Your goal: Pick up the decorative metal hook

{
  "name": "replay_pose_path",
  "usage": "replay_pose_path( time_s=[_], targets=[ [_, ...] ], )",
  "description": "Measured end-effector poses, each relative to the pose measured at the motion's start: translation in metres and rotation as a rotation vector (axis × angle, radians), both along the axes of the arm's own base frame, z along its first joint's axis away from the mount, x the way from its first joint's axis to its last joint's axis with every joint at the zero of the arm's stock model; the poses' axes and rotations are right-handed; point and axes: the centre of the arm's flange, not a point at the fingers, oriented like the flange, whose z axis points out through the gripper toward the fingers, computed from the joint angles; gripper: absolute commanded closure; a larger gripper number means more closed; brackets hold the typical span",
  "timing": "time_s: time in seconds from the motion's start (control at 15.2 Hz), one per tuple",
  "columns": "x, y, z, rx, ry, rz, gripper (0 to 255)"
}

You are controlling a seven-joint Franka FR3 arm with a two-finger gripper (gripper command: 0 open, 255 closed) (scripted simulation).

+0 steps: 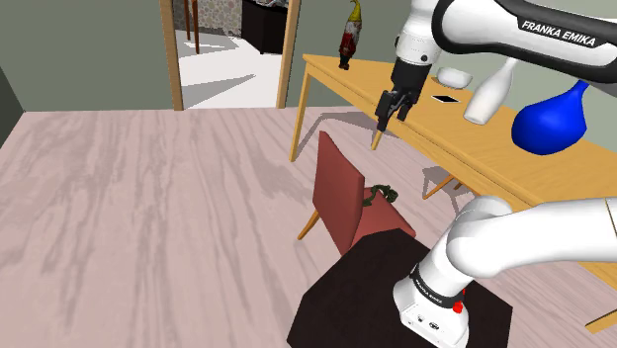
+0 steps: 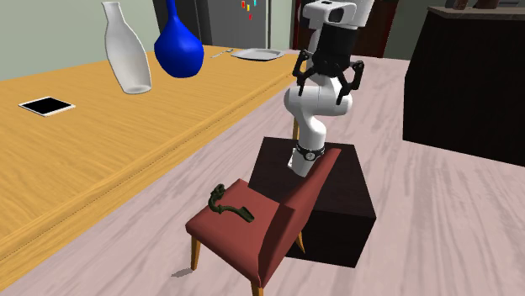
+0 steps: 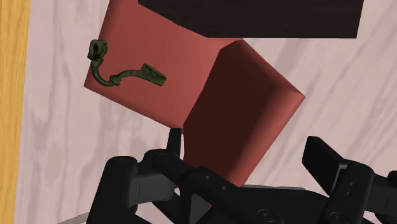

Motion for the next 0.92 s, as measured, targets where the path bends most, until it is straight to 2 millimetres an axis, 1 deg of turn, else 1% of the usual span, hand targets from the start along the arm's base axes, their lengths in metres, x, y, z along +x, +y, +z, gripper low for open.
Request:
replay_pose_path(
  time_s=[0.07,0.13,0.2,0.26,0.33,0.4,0.53,0.59,0.73,0.79,0.92],
  targets=[
    [0.0,0.0,0.0,0.0,0.0,0.0,0],
    [0.001,-0.001,-0.005,-0.002,-0.003,-0.013,0],
    [0.002,-0.005,-0.014,-0.006,-0.007,-0.032,0],
    [0.006,-0.01,-0.027,-0.011,-0.012,-0.055,0],
    [0.009,-0.017,-0.034,-0.015,-0.018,-0.079,0],
    [0.011,-0.02,-0.044,-0.02,-0.025,-0.104,0],
    [0.017,-0.034,-0.066,-0.03,-0.037,-0.156,0],
    [0.015,-0.041,-0.078,-0.036,-0.045,-0.182,0],
    [0.02,-0.051,-0.099,-0.046,-0.058,-0.234,0],
    [0.023,-0.055,-0.113,-0.051,-0.063,-0.26,0],
    [0.026,-0.07,-0.132,-0.061,-0.077,-0.312,0]
  ],
)
